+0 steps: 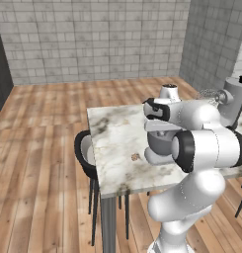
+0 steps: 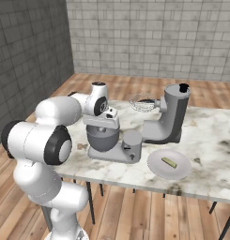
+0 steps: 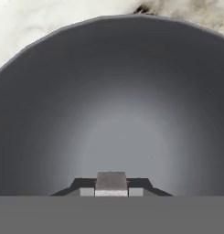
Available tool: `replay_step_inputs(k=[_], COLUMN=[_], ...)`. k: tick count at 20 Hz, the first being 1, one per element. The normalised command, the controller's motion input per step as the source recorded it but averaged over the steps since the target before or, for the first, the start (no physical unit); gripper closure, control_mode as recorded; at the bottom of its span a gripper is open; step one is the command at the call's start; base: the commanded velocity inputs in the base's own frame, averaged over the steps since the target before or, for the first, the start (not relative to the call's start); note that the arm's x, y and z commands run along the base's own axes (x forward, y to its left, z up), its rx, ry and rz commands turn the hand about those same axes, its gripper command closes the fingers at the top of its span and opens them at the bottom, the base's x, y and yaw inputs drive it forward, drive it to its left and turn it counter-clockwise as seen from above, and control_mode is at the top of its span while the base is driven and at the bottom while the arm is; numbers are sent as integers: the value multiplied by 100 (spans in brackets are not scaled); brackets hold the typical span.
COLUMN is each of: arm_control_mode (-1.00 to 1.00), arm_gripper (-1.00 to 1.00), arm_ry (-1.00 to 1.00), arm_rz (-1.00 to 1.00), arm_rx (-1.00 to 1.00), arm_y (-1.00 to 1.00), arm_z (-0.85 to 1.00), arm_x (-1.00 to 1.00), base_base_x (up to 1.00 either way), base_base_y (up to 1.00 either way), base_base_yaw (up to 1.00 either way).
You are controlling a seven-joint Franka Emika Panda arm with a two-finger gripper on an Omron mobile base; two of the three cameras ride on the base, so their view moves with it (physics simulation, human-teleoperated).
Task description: Add butter and sugar cubes to the stand mixer bowl and then turn on the stand mixer to begin making frosting.
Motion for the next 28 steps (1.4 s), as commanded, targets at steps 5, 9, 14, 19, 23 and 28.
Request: replay_step_inputs(k=[5, 9, 14, 19, 23, 28], arm_control_mode=[-100, -100, -100, -100, -100, -100], arm_gripper=[-100, -100, -100, -100, -100, -100], arm_ry=[-1, -9, -15, -4, 1, 5], arm_rz=[0, 0, 0, 0, 0, -5], arm_rx=[0, 0, 4, 0, 0, 0], arm_y=[-3, 0, 7, 32, 66, 77], arm_z=[4, 54, 100, 80, 30, 5], arm_x=[-10, -42, -62, -57, -31, -18], base_base_x=[0, 0, 0, 0, 0, 0], base_base_y=[0, 0, 0, 0, 0, 0], base_base_yaw=[0, 0, 0, 0, 0, 0])
